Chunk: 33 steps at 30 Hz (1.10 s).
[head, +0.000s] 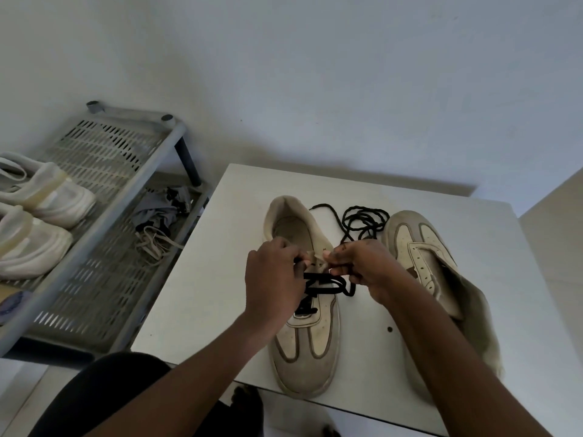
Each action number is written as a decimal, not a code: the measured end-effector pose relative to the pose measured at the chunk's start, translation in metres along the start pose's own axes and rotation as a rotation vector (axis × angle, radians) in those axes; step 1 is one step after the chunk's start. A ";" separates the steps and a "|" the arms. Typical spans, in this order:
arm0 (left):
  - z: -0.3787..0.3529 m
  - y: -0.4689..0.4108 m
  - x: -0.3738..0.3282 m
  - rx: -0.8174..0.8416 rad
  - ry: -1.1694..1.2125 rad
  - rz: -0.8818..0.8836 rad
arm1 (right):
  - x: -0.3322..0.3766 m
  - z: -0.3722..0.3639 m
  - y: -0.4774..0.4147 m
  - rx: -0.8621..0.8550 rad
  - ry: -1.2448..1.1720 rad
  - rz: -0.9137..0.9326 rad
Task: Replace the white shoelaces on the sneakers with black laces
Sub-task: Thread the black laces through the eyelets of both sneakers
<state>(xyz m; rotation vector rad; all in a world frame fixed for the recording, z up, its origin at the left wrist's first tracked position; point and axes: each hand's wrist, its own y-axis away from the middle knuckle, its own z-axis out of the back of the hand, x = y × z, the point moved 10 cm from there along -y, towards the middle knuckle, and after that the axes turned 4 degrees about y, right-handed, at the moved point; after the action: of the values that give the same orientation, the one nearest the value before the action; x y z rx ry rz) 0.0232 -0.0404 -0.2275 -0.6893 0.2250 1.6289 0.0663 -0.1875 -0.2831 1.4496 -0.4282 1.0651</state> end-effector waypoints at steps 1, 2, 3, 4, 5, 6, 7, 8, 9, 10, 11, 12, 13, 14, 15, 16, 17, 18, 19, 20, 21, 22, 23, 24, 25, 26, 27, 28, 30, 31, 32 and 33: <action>-0.001 0.001 0.000 -0.024 -0.017 -0.002 | -0.002 0.000 -0.001 0.001 -0.021 -0.013; -0.001 0.003 -0.001 -0.045 -0.031 -0.007 | -0.003 -0.001 0.000 0.002 -0.037 -0.022; -0.002 0.004 -0.001 -0.062 -0.036 -0.006 | -0.004 -0.001 0.000 0.004 -0.047 -0.027; -0.003 0.004 -0.002 -0.072 -0.036 -0.002 | -0.005 -0.001 0.000 0.004 -0.053 -0.030; -0.003 0.005 -0.002 -0.078 -0.035 0.002 | -0.005 -0.001 0.001 0.003 -0.056 -0.030; -0.004 0.005 -0.002 -0.080 -0.031 0.010 | -0.005 -0.001 0.001 0.001 -0.056 -0.030; -0.005 0.004 -0.001 -0.077 -0.021 0.022 | -0.005 -0.001 0.001 0.000 -0.053 -0.029; -0.005 0.004 0.000 -0.073 -0.006 0.035 | -0.005 -0.001 0.002 -0.001 -0.051 -0.028; -0.005 0.003 0.001 -0.072 0.010 0.047 | -0.004 -0.001 0.002 -0.002 -0.049 -0.026; -0.006 0.002 0.001 -0.069 0.018 0.053 | -0.004 -0.001 0.003 -0.003 -0.048 -0.025; -0.007 0.002 0.001 -0.064 0.016 0.056 | -0.003 -0.001 0.003 -0.002 -0.047 -0.025; -0.008 0.002 0.000 -0.058 0.004 0.053 | -0.003 -0.001 0.003 -0.002 -0.049 -0.025; -0.008 0.003 -0.001 -0.056 -0.009 0.047 | -0.003 -0.001 0.004 -0.002 -0.050 -0.025; -0.008 0.003 -0.002 -0.057 -0.020 0.042 | -0.003 -0.001 0.004 -0.002 -0.048 -0.023; -0.007 0.003 -0.003 -0.058 -0.030 0.036 | -0.002 -0.001 0.004 -0.002 -0.045 -0.020; -0.006 0.003 -0.004 -0.057 -0.040 0.029 | -0.002 -0.001 0.004 -0.003 -0.042 -0.017; -0.006 0.003 -0.005 -0.056 -0.050 0.021 | -0.001 -0.001 0.004 -0.005 -0.039 -0.014; -0.005 0.003 -0.005 -0.057 -0.060 0.014 | -0.001 -0.001 0.005 -0.007 -0.036 -0.011; -0.004 0.003 -0.006 -0.057 -0.069 0.007 | 0.000 -0.001 0.005 -0.008 -0.034 -0.010; -0.004 0.003 -0.006 -0.056 -0.080 0.001 | 0.000 -0.001 0.005 -0.008 -0.033 -0.009; -0.004 0.003 -0.007 -0.053 -0.093 -0.007 | 0.000 -0.001 0.005 -0.007 -0.031 -0.007; -0.004 0.002 -0.007 -0.049 -0.107 -0.016 | 0.001 -0.001 0.005 -0.005 -0.027 -0.004; -0.004 0.002 -0.008 -0.048 -0.124 -0.026 | 0.001 -0.001 0.005 -0.004 -0.022 -0.001; -0.004 0.001 -0.009 -0.051 -0.143 -0.039 | 0.002 -0.001 0.005 -0.004 -0.019 0.003; -0.003 0.001 -0.012 -0.056 -0.161 -0.056 | 0.002 -0.001 0.005 -0.004 -0.018 0.005; -0.002 0.001 -0.014 -0.059 -0.180 -0.074 | 0.002 -0.001 0.004 -0.004 -0.017 0.005; -0.002 0.001 -0.017 -0.062 -0.196 -0.092 | 0.002 -0.001 0.004 -0.005 -0.012 0.007; -0.002 0.001 -0.019 -0.063 -0.211 -0.110 | 0.003 -0.001 0.004 -0.007 -0.002 0.010; -0.002 0.001 -0.023 -0.052 -0.231 -0.135 | 0.004 -0.001 0.004 -0.017 0.030 0.016; -0.003 0.000 -0.023 -0.045 -0.230 -0.138 | 0.005 -0.001 0.004 -0.024 0.050 0.024; -0.003 0.000 -0.022 -0.040 -0.222 -0.132 | 0.008 -0.001 0.004 -0.027 0.074 0.037; -0.003 -0.001 -0.020 -0.038 -0.209 -0.121 | 0.011 -0.002 0.005 -0.023 0.099 0.054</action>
<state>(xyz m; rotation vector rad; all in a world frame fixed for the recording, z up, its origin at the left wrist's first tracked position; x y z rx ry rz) 0.0255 -0.0587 -0.2187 -0.5457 0.0010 1.5783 0.0670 -0.1835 -0.2715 1.3650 -0.4098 1.1660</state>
